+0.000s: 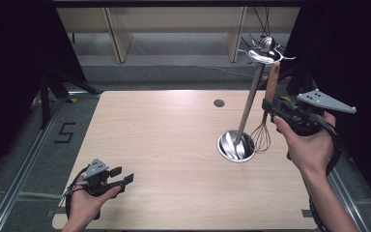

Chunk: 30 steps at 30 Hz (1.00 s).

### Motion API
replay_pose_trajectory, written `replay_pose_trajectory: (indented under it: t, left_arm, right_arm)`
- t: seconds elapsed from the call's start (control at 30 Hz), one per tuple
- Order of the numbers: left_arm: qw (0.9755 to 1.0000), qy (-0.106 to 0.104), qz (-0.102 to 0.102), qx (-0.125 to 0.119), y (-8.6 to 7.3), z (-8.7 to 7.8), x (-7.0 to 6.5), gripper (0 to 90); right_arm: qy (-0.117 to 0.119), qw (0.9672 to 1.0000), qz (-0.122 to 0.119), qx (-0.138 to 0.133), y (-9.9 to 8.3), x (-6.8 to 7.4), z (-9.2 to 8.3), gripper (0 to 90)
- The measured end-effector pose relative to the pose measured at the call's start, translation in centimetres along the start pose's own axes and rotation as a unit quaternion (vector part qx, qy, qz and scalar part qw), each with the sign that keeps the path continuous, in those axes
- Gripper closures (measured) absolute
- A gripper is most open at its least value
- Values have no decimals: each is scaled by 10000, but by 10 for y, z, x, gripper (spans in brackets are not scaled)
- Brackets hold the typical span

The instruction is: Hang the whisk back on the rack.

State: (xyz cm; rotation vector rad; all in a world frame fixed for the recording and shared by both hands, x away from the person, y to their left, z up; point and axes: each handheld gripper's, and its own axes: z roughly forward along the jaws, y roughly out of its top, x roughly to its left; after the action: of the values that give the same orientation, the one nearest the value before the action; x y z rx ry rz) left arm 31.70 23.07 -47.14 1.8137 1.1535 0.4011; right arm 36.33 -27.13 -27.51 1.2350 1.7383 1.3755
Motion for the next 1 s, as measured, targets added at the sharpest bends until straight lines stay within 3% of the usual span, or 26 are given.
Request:
replay_pose_trajectory:
  t: [0.03,0.13,0.23,0.33,0.37,0.67,0.87,0.9,1.0]
  left_arm:
    - [10000,-17,1,-10,0,0,0,409]
    - [10000,-22,8,-13,0,0,0,409]
    - [10000,-10,3,-5,0,0,0,409]
    - [10000,-16,-15,8,0,0,0,409]
    - [10000,-23,-14,5,0,0,0,409]
    - [10000,-8,-35,15,0,0,-1,409]
    - [10000,-11,-10,28,-1,0,0,408]
    - [10000,-22,49,16,0,1,0,408]
    - [10000,-20,-25,-10,-1,1,-1,408]
  right_arm:
    - [-2,9998,-163,-66,0,-2,1,693]
    - [36,9999,-97,-76,-1,-1,1,674]
    - [58,9997,-183,-148,-4,-1,0,536]
    - [1,9992,-350,-188,-5,-3,-1,474]
    - [-26,9995,-301,-128,-8,-3,-2,441]
    - [21,9991,-405,147,-20,-6,-8,418]
    - [24,9983,-480,324,-36,-8,-12,411]
    - [16,9983,-397,425,-42,-7,-14,408]
    - [43,9978,-440,496,-48,-9,-15,407]
